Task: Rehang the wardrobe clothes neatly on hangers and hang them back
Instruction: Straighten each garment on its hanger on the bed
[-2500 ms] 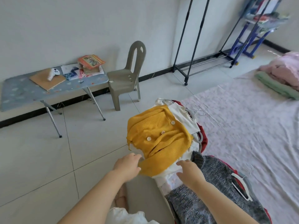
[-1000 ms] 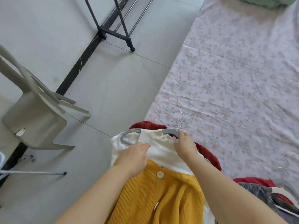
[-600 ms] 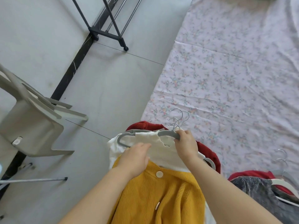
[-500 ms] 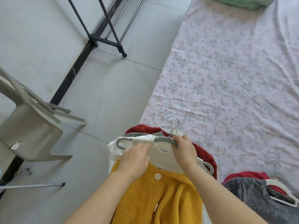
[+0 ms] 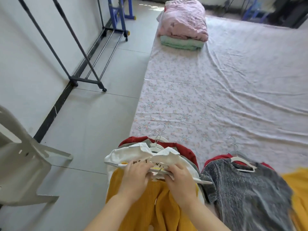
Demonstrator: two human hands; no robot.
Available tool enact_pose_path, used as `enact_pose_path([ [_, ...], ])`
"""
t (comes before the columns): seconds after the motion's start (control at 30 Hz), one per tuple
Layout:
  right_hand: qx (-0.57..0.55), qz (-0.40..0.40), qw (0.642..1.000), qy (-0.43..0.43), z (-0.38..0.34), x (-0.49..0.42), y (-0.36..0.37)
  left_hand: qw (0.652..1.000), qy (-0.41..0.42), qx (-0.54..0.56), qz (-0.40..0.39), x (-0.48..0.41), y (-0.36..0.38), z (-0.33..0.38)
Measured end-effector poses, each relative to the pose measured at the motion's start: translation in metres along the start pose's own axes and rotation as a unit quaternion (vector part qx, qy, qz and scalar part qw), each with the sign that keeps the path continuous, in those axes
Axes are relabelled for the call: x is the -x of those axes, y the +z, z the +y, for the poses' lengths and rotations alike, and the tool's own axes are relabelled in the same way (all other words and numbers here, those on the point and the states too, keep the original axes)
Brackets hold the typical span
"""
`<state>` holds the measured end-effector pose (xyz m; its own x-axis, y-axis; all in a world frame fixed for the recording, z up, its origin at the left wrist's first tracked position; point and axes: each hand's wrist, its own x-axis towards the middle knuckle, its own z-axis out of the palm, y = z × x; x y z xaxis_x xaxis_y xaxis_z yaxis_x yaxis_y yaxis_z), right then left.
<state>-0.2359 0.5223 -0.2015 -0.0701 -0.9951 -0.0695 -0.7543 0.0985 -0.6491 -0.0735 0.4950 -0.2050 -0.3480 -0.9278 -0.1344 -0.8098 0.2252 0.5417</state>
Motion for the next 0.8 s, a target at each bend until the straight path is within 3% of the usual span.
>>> enact_pose_path([
  [0.4,-0.015,0.175,0.983,-0.043,-0.073,0.157,-0.063,0.975,0.113,0.093,0.169,0.139,-0.052,0.063],
  [0.8,0.125,0.280,0.951,-0.027,-0.029,0.310,-0.110,0.980,0.170,0.050,0.087,0.217,-0.001,0.146],
])
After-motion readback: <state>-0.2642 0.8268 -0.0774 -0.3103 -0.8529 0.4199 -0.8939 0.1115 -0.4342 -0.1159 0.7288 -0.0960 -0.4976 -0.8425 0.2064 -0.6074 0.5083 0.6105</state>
